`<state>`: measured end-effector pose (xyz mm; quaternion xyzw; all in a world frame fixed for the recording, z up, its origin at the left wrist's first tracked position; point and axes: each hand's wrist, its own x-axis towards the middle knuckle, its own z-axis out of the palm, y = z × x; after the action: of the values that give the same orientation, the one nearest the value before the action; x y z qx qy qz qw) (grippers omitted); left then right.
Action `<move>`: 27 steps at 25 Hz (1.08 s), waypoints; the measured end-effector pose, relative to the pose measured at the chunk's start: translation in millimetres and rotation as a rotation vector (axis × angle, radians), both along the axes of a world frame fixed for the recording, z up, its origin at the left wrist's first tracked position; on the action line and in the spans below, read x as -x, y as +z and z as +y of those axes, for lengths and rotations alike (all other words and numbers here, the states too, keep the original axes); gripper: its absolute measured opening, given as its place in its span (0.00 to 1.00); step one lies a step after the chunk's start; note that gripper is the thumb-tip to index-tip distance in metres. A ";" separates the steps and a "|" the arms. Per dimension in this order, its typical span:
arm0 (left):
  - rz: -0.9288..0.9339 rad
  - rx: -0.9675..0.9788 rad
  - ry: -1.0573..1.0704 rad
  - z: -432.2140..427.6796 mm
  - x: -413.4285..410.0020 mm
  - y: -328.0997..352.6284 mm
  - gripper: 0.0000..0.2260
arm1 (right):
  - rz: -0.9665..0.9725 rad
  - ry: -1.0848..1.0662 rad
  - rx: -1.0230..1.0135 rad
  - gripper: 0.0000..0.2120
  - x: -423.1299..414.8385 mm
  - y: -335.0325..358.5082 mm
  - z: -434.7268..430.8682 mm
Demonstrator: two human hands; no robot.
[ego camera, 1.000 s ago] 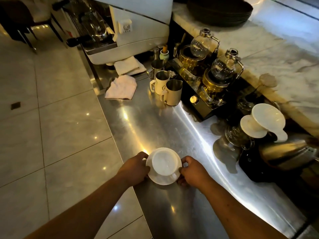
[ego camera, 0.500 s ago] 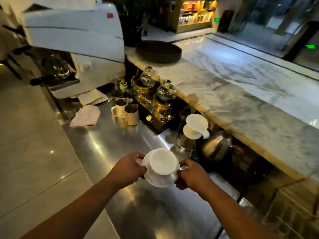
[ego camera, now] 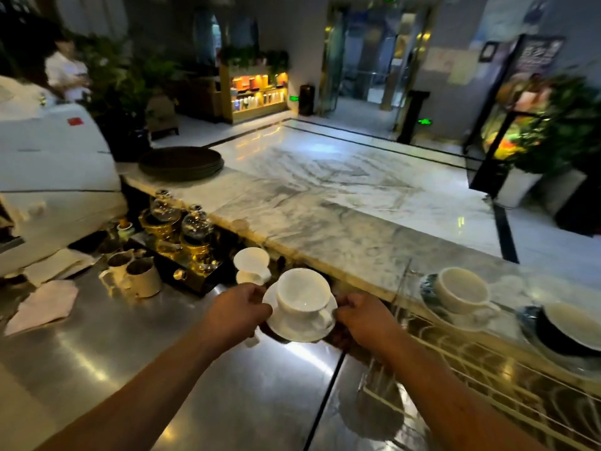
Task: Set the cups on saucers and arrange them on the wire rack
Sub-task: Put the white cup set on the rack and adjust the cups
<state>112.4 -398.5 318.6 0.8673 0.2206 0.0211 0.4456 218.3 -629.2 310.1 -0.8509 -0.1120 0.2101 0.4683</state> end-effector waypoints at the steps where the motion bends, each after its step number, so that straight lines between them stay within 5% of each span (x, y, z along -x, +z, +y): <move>1: -0.011 -0.011 -0.016 -13.4 -6.8 6.3 0.13 | -0.038 -0.029 0.024 0.06 -3.0 7.3 -16.5; 7: -0.042 0.003 -0.163 -99.7 -47.3 33.2 0.06 | -0.003 -0.180 -0.024 0.06 -6.7 38.3 -118.8; 17: 0.043 0.077 -0.429 -240.4 -86.9 30.4 0.09 | 0.042 -0.379 0.025 0.08 5.2 37.3 -269.5; 27: 0.149 0.120 -0.509 -310.0 -108.6 -5.4 0.11 | 0.121 -0.432 0.096 0.08 5.0 11.5 -333.5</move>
<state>221.0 -708.5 313.3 0.8662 0.0286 -0.1686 0.4695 213.4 -962.7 321.6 -0.8623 0.1110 0.1608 0.4673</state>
